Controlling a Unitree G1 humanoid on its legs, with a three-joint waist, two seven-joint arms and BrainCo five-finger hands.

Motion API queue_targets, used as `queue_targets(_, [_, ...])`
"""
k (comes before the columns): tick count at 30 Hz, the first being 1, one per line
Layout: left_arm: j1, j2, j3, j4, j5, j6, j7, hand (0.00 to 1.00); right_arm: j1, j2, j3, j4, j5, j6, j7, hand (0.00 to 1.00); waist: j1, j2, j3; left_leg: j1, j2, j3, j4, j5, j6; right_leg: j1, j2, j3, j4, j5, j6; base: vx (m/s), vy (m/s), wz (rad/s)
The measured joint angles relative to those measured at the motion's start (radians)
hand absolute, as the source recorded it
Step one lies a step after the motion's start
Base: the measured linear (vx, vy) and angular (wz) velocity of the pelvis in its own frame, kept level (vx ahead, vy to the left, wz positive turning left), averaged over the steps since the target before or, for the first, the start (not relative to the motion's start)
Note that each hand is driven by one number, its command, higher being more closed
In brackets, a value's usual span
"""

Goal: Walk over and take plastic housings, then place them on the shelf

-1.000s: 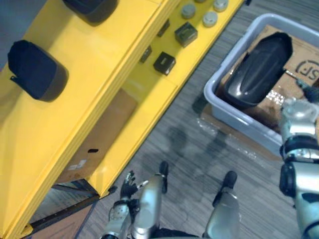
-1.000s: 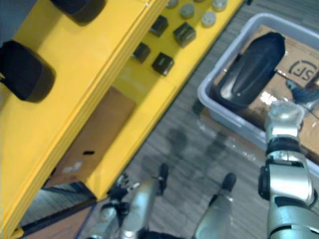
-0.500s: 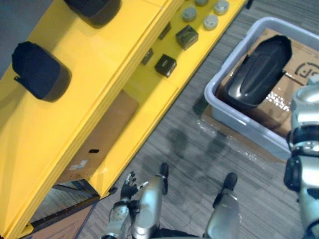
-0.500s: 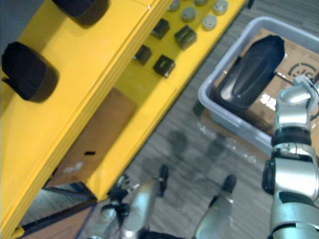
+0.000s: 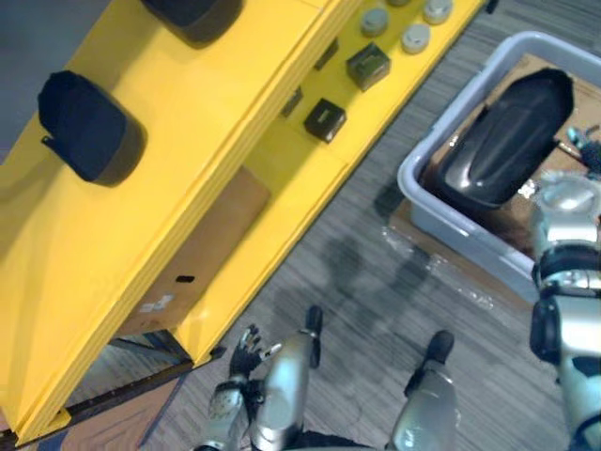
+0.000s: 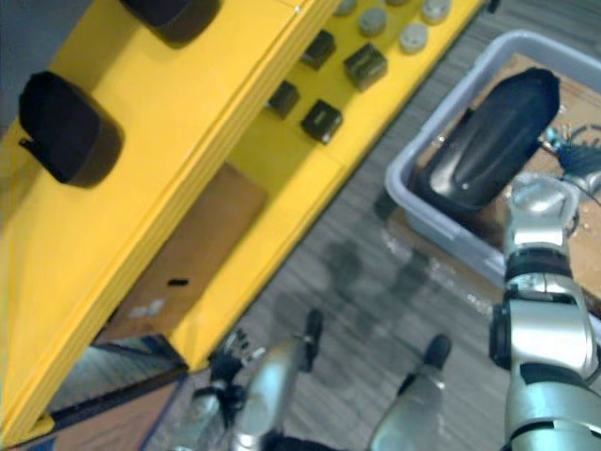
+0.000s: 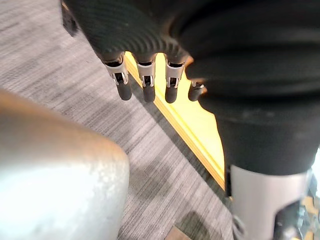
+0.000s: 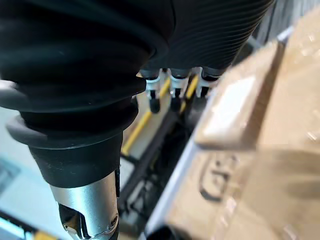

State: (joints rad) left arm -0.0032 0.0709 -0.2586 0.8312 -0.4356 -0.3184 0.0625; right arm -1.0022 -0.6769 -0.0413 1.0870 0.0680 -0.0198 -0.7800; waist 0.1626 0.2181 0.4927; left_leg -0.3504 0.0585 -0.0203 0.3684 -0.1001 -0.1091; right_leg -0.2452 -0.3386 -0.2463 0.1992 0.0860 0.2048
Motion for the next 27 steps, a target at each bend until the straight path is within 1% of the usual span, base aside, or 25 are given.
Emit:
queue_targets(1, [0.0,0.0,0.0,0.002,0.0,0.0,-0.001,0.0,0.0,0.002,0.005,0.0,0.0,0.007,0.0,0.0,0.0,0.001,-0.001,0.002,0.0,0.0,-0.003,0.002,0.0,0.001,0.0,0.0,0.0,0.0,0.0,-0.01,0.005,0.04])
queue_targets(3, [0.0,0.0,0.0,0.009,-0.001,0.001,-0.004,0.0,-0.001,0.001,0.005,0.002,0.0,0.036,0.006,0.0,0.0,0.005,-0.004,0.003,-0.004,-0.001,-0.012,0.009,0.001,0.001,-0.005,-0.004,0.0,0.0,0.0,-0.02,0.014,0.06])
queue_targets(4, [0.0,-0.001,0.0,0.01,-0.001,0.001,-0.006,0.0,-0.001,0.001,0.005,0.018,0.008,0.059,0.032,0.0,0.0,0.007,-0.005,0.003,-0.005,-0.002,-0.012,0.01,0.002,0.002,-0.006,-0.004,0.0,-0.001,0.0,-0.02,0.016,0.03])
queue_targets(5, [0.0,-0.001,0.0,0.01,-0.001,0.001,-0.008,0.0,-0.001,0.001,0.005,0.029,0.017,0.071,0.042,0.0,0.001,0.007,-0.005,0.003,-0.005,-0.002,-0.012,0.01,0.002,0.002,-0.006,-0.004,0.001,-0.001,0.0,0.0,0.0,0.0])
queue_targets(7, [0.0,0.0,0.001,0.017,-0.059,0.009,-0.032,0.0,0.0,0.002,0.004,0.066,0.044,0.122,0.074,0.0,0.003,0.007,-0.005,0.001,-0.007,-0.002,-0.011,0.011,0.003,0.001,-0.008,-0.005,0.001,-0.001,0.0,0.0,0.0,0.0])
queue_targets(8, [0.0,0.0,0.001,0.019,-0.075,0.013,-0.037,0.0,0.002,0.002,0.004,0.073,0.046,0.137,0.085,0.0,0.005,0.007,-0.005,0.001,-0.007,-0.002,-0.011,0.011,0.003,0.001,-0.008,-0.005,0.001,-0.001,0.0,0.0,0.0,0.0])
queue_targets(9, [0.0,0.0,0.002,0.019,-0.082,0.017,-0.042,0.0,0.004,0.002,0.004,0.081,0.047,0.166,0.098,0.0,0.007,0.007,-0.005,0.001,-0.007,-0.002,-0.012,0.011,0.003,0.001,-0.008,-0.006,0.001,-0.001,0.0,0.0,0.0,0.0])
queue_targets(12, [0.0,-0.001,0.001,0.019,-0.107,0.018,-0.046,0.0,0.007,0.002,0.002,0.099,0.064,0.226,0.103,0.0,0.016,0.007,-0.005,-0.001,-0.007,-0.005,-0.011,0.011,0.003,0.002,-0.008,-0.011,0.001,-0.001,0.001,0.0,0.004,0.01])
queue_targets(14, [0.0,0.0,0.001,0.019,-0.107,0.018,-0.045,0.0,0.008,0.003,0.002,0.102,0.067,0.252,0.099,0.0,0.017,0.007,-0.005,-0.004,-0.008,-0.011,-0.011,0.011,0.003,0.004,-0.009,-0.019,0.001,-0.003,0.0,0.02,0.009,0.09])
queue_targets(18, [0.0,0.0,0.001,0.019,-0.108,0.016,-0.044,0.0,0.007,0.002,-0.016,0.103,0.066,0.272,0.107,0.0,0.018,0.007,-0.005,-0.007,-0.009,-0.023,-0.01,0.012,0.001,0.008,-0.008,-0.03,0.005,-0.008,0.0,0.01,0.002,0.07])
queue_targets(24, [0.0,0.0,0.001,0.021,-0.109,0.018,-0.044,0.0,0.008,-0.01,-0.013,0.108,0.036,0.282,0.168,0.0,0.017,0.007,-0.005,-0.004,-0.007,-0.022,-0.011,0.012,0.001,0.006,-0.009,-0.029,0.011,-0.012,0.001,0.0,0.0,0.0])
queue_targets(25, [0.0,0.0,0.001,0.021,-0.109,0.018,-0.044,0.0,0.007,-0.015,-0.006,0.108,0.036,0.284,0.182,1.0,0.017,0.007,-0.005,-0.004,-0.006,-0.022,-0.012,0.012,0.001,0.004,-0.009,-0.029,0.013,-0.014,0.001,0.0,0.0,0.0])
queue_targets(27, [0.0,0.0,0.001,0.021,-0.11,0.019,-0.045,0.0,0.008,-0.022,0.004,0.108,0.035,0.289,0.202,1.0,0.017,0.007,-0.005,-0.004,-0.006,-0.022,-0.013,0.012,0.001,0.004,-0.009,-0.029,0.016,-0.016,0.002,0.0,0.0,0.0])
